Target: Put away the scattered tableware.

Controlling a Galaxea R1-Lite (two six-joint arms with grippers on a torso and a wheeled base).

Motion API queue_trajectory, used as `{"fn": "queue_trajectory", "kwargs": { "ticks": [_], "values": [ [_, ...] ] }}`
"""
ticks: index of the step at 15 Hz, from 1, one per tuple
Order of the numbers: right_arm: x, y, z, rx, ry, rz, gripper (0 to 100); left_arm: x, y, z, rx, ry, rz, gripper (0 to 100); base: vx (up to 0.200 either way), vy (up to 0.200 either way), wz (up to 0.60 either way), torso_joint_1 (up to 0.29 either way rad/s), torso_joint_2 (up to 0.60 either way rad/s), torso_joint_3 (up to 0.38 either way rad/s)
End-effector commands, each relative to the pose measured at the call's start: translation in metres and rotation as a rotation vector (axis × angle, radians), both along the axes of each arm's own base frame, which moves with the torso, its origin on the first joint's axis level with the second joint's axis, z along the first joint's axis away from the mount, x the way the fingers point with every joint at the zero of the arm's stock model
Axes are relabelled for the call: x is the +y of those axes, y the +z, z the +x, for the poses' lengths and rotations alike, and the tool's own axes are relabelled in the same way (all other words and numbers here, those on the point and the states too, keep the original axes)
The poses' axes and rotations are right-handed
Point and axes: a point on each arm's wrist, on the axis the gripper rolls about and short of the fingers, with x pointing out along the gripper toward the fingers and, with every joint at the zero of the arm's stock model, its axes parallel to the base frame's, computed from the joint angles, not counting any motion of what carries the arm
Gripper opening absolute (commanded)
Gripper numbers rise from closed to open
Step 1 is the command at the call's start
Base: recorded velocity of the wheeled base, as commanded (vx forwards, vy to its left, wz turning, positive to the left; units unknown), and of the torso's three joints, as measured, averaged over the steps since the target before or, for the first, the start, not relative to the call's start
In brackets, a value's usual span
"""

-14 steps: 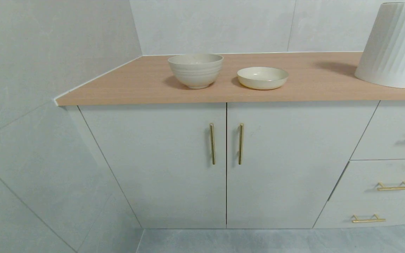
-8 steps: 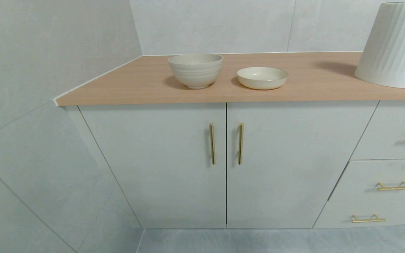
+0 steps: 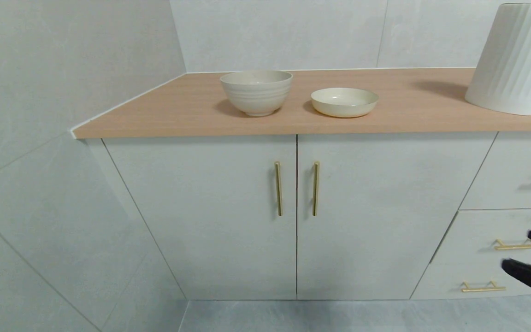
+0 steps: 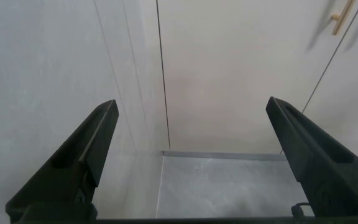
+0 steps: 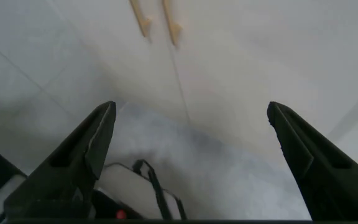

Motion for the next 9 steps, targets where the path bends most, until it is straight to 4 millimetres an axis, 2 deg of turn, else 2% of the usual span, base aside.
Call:
{"fn": "queue_trajectory", "kwargs": {
  "ticks": [1,2,3,7,9],
  "values": [
    [0.066,0.001,0.093,0.061,0.109,-0.037,100,0.0,0.0,0.0,0.0,0.001,0.0,100,0.0,0.0,0.0,0.0,0.0,0.0],
    [0.076,-0.001,0.109,0.082,0.118,-0.038,100,0.0,0.0,0.0,0.0,0.001,0.0,100,0.0,0.0,0.0,0.0,0.0,0.0],
    [0.08,-0.002,0.117,0.09,0.116,-0.037,100,0.0,0.0,0.0,0.0,0.001,0.0,100,0.0,0.0,0.0,0.0,0.0,0.0],
    [0.129,-0.012,0.184,0.13,0.154,-0.022,100,0.0,0.0,0.0,0.0,0.001,0.0,100,0.0,0.0,0.0,0.0,0.0,0.0],
    [0.144,-0.022,0.204,0.174,0.144,0.018,100,0.0,0.0,0.0,0.0,0.001,0.0,100,0.0,0.0,0.0,0.0,0.0,0.0]
  ]
}}
